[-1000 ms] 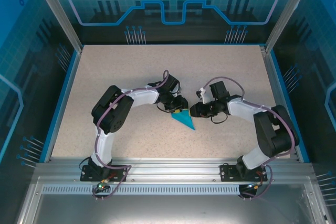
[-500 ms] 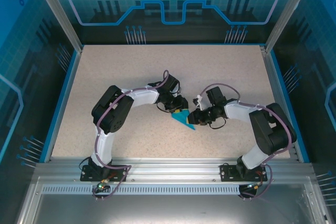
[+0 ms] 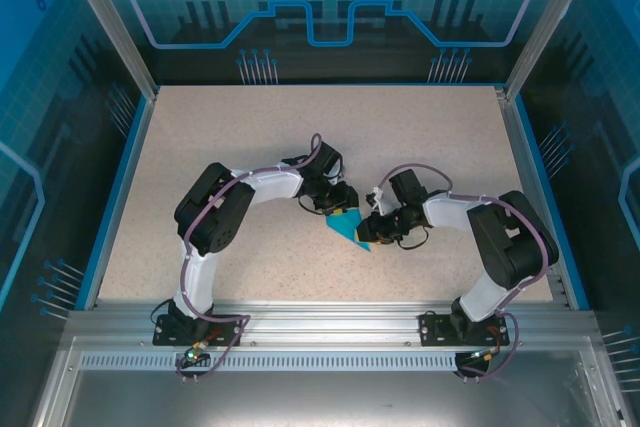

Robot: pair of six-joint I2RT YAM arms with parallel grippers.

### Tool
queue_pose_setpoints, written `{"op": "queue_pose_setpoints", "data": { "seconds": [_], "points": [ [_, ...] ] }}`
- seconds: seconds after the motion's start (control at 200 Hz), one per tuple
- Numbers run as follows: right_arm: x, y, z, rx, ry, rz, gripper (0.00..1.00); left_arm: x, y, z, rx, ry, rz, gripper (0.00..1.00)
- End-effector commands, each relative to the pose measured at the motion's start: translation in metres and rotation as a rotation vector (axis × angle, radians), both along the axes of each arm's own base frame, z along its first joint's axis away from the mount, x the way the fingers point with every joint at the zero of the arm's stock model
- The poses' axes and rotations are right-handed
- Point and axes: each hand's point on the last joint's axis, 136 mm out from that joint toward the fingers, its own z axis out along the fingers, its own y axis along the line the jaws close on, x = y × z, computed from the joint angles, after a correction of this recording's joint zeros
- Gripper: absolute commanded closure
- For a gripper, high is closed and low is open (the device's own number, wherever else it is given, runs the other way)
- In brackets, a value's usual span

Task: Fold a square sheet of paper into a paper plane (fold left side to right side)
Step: Fourth fold the wing at the center of the table.

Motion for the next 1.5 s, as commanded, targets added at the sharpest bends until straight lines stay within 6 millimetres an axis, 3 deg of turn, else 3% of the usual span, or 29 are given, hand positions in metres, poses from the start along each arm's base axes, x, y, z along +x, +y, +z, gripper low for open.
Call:
{"op": "queue_pose_setpoints", "data": {
  "seconds": [0.0, 0.45, 0.88, 1.491],
  "points": [
    [-0.019, -0.003, -0.013, -0.044, 0.067, 0.026, 0.74, -0.028, 0.013, -0.033, 0.093, 0.095, -0.014, 0.60],
    [-0.041, -0.017, -0.030, -0.136, 0.156, 0.028, 0.75, -0.030, 0.017, -0.039, 0.114, 0.105, -0.009, 0.59],
    [-0.073, -0.029, -0.031, -0.189, 0.233, 0.043, 0.81, -0.030, 0.020, -0.042, 0.135, 0.113, -0.004, 0.59],
    [-0.095, -0.038, -0.031, -0.236, 0.269, 0.048, 0.80, -0.030, 0.021, -0.043, 0.142, 0.110, -0.003, 0.60]
  ]
}}
